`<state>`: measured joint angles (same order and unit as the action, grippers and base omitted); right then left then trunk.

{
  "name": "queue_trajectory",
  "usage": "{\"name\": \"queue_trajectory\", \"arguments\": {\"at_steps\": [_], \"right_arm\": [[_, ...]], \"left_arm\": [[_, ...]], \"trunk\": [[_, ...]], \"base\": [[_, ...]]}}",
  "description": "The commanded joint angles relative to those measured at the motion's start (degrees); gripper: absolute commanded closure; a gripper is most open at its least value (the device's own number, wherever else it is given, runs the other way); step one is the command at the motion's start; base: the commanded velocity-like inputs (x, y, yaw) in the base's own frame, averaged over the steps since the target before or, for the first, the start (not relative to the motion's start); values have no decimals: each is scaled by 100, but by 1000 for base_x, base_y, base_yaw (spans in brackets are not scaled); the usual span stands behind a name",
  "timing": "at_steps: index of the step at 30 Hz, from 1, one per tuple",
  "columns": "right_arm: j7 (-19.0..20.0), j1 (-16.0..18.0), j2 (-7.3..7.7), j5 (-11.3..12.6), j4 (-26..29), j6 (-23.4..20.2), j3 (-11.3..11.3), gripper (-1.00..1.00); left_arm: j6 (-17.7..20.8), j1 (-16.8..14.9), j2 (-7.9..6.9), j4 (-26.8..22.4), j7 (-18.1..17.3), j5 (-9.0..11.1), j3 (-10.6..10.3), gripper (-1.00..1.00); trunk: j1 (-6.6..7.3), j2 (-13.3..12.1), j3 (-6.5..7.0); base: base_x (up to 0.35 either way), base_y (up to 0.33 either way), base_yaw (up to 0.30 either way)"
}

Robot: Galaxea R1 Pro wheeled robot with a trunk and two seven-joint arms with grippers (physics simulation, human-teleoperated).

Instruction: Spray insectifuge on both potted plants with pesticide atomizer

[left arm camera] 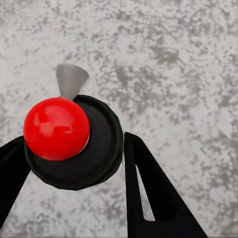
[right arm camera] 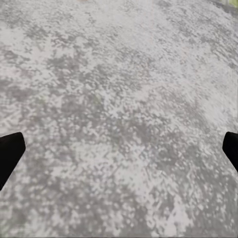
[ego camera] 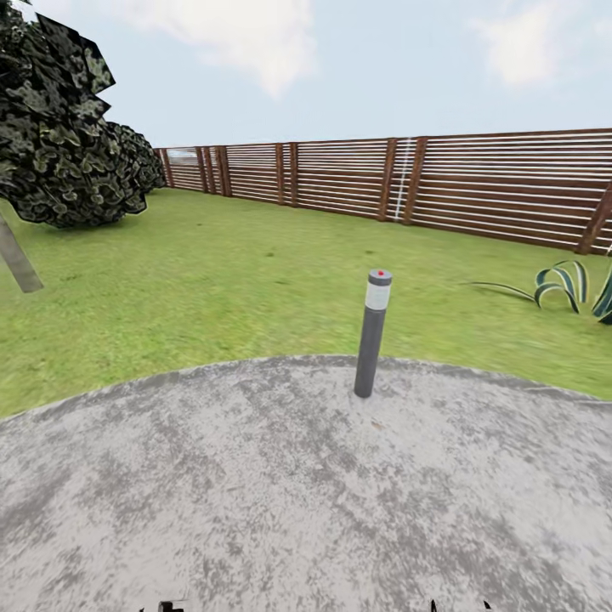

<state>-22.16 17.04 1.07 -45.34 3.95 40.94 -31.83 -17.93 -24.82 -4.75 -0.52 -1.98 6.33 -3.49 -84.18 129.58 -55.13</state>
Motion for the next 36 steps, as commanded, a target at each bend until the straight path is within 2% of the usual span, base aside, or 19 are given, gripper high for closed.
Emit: {"name": "queue_trajectory", "arguments": {"at_steps": [1,36], "right_arm": [[-43,3,3,-62,-8,10,-25,-100],[-43,2,4,-70,-8,10,-25,-100]], "left_arm": [[-18,-5,0,8,-21,61,-37,100],[-18,-5,0,8,-22,71,-37,100]], "trunk": [[-2,2,-5],[-2,2,-5]], "base": [[319,0,273],[339,0,274]]}}
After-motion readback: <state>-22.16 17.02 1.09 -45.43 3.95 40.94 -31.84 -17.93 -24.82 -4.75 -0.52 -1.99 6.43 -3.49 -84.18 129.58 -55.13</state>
